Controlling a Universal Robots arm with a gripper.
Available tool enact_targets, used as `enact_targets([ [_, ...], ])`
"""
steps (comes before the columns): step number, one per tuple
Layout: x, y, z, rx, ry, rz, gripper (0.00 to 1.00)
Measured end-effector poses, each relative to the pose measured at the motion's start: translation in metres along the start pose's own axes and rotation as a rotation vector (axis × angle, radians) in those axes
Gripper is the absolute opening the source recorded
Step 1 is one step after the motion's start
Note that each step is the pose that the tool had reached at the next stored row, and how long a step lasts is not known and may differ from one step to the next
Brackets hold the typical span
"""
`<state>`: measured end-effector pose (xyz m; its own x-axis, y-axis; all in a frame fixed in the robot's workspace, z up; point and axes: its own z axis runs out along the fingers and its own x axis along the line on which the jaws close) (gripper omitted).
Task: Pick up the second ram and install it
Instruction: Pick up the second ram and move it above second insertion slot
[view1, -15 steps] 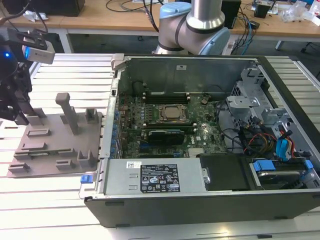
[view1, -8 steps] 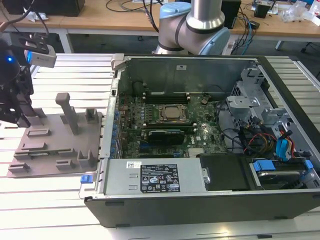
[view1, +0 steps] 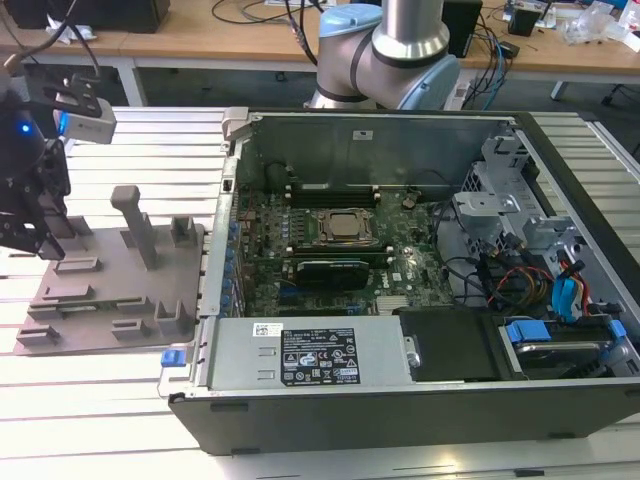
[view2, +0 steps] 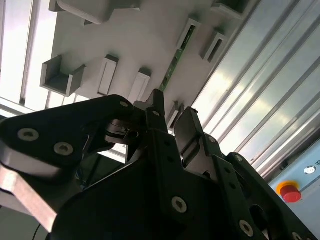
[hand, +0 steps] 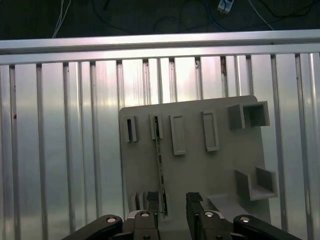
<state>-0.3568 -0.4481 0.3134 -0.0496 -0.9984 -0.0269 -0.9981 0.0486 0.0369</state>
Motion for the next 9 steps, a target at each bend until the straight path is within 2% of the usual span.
enact_targets([
  [9,0.0003,-0.0005,0.0129,-0.0001,0.0000,0.000,0.36],
])
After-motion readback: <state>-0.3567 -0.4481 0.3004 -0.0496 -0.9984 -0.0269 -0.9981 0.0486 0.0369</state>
